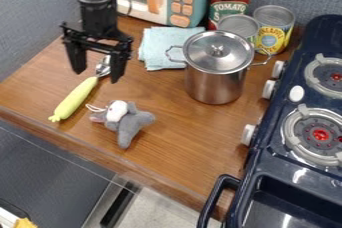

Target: Move a yellow object to the bottom right of the table

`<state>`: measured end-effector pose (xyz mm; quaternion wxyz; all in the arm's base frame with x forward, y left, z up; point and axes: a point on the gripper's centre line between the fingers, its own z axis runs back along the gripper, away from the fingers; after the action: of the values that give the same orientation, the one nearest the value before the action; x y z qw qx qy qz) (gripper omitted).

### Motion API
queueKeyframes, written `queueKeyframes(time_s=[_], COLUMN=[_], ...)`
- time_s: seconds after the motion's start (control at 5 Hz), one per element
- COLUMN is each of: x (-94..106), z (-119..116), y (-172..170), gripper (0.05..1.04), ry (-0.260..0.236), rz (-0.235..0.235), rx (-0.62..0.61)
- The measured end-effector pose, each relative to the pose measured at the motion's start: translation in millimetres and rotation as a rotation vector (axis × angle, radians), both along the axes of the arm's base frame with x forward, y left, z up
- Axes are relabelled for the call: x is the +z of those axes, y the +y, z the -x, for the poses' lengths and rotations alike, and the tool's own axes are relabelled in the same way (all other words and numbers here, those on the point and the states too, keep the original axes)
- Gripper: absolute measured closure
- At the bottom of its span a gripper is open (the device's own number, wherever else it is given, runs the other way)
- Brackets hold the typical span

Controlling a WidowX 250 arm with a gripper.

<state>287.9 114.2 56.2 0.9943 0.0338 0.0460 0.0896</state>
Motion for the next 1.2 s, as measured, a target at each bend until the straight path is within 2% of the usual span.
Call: queueKeyframes(time_s=[0.2,0.4,0.6,0.8,1.0,1.2], x=[-12.6,-17.4,-26.5,-33.8,-38.9,-40.9], z=[6,7,6,8,2,3], y=[15,28,36,36,30,20], gripper=[0.084,0.084,0.084,0.084,0.084,0.085], ry=[0.067,0.094,0.164,0.207,0.180,0.027], rz=[-0.016,-0.022,-0.033,-0.052,-0.081,-0.081], rx=[0.040,0.040,0.031,-0.001,-0.077,-0.147])
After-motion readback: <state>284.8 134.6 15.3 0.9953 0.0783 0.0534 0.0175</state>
